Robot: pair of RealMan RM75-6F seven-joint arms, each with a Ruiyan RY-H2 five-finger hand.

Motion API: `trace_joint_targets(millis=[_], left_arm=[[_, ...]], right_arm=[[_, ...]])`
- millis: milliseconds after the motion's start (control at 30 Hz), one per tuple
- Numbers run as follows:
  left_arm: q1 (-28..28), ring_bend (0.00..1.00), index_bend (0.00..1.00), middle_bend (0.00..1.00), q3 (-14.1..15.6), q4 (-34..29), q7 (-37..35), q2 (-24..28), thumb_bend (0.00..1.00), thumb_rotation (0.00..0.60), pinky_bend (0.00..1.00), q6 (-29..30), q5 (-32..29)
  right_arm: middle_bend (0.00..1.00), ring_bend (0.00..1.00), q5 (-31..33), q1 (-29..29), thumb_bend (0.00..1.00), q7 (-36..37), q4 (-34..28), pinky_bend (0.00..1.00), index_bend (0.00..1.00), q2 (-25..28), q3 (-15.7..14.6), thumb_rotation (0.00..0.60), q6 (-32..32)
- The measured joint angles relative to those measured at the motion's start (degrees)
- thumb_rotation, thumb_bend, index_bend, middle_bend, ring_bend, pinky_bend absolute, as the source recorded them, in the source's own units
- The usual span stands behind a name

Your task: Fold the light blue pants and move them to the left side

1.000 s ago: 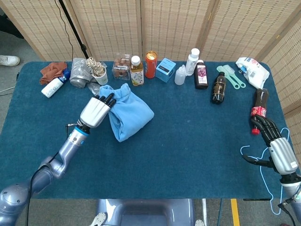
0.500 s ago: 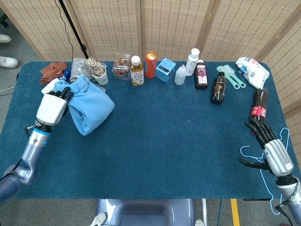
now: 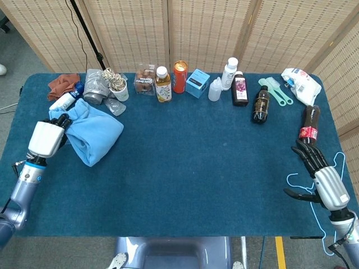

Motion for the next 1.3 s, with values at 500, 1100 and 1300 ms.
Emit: trace_joint_targets(millis=[500, 1100, 1300], left_arm=[[4.8, 0.0, 0.01, 0.0, 6.2, -9.3, 2.4, 6.4, 0.03, 0.6, 0.17, -2.4, 4.6], [8.5, 0.0, 0.0, 0.0, 7.4, -29.7, -1.1, 16.9, 0.0, 0.6, 0.0, 0.8, 5.9], [11.8, 0.0, 0.0, 0.0, 6.5, -44.2, 4.0, 22.2, 0.0, 0.6, 0.0, 1.9, 2.2]], right_arm=[[0.0, 0.0, -1.1, 0.1, 0.0, 0.2, -0.2, 0.0, 0.0, -0.1, -0.3, 0.6, 1.1], [0.0, 0.0, -0.7, -0.2, 0.0, 0.3, -1.1, 0.0, 0.0, 0.6, -0.3, 0.6, 1.5], [0.0, 0.0, -0.5, -0.3, 0.0, -0.9, -1.0, 0.0, 0.0, 0.6, 0.0, 0.6, 1.7]])
